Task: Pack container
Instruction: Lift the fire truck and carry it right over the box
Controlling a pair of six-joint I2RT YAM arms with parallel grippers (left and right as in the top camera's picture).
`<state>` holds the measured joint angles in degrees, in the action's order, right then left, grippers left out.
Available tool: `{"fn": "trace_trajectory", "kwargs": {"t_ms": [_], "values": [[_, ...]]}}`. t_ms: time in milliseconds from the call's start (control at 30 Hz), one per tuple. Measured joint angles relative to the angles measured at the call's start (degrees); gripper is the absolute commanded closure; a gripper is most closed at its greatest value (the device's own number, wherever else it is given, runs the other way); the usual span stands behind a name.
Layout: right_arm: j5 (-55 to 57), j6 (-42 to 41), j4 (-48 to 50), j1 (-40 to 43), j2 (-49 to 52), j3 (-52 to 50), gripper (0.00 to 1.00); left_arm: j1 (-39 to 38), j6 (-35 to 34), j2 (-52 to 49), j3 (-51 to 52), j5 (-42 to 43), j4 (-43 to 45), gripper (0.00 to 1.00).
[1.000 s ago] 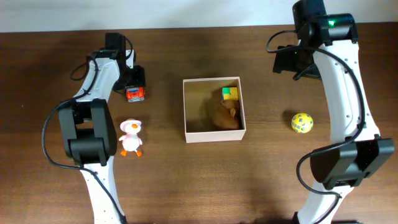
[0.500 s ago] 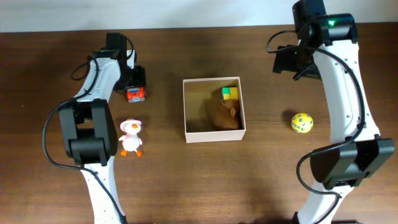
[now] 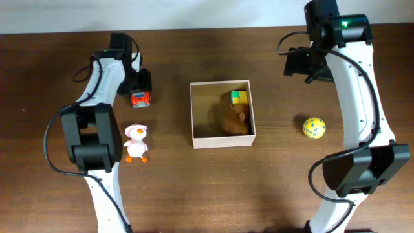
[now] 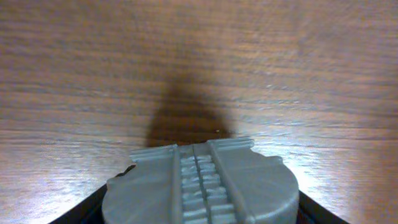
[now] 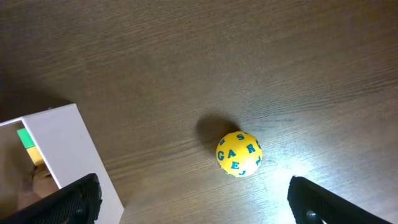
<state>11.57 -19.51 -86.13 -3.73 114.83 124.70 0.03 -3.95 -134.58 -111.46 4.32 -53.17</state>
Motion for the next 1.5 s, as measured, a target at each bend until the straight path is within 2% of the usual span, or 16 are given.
{"fn": "trace_trajectory", "kwargs": {"t_ms": [233,567,900,1100,1267,1500], "values": [[0.0,0.0,0.0,0.0,0.0,0.0,0.01,-0.02,0.0,0.0,-9.2,0.0,-7.26,0.68],[0.0,0.0,0.0,0.0,0.0,0.0,0.01,-2.4,-0.39,0.17,-17.73,0.0,-15.21,0.69],[0.0,0.04,0.0,0.0,0.0,0.0,0.01,-11.26,-0.61,9.11,-17.84,0.02,-18.23,0.69],[0.0,0.02,0.0,0.0,0.0,0.0,0.01,-18.08,-3.54,16.2,-18.67,0.07,-22.18,0.69],[0.0,0.04,0.0,0.0,0.0,0.0,0.01,-22.99,-5.7,17.55,-18.95,0.09,-26.62,0.69],[0.0,0.0,0.0,0.0,0.0,0.0,0.01,-29.0,-9.9,17.46,-18.93,-0.55,-26.93,0.69]]}}
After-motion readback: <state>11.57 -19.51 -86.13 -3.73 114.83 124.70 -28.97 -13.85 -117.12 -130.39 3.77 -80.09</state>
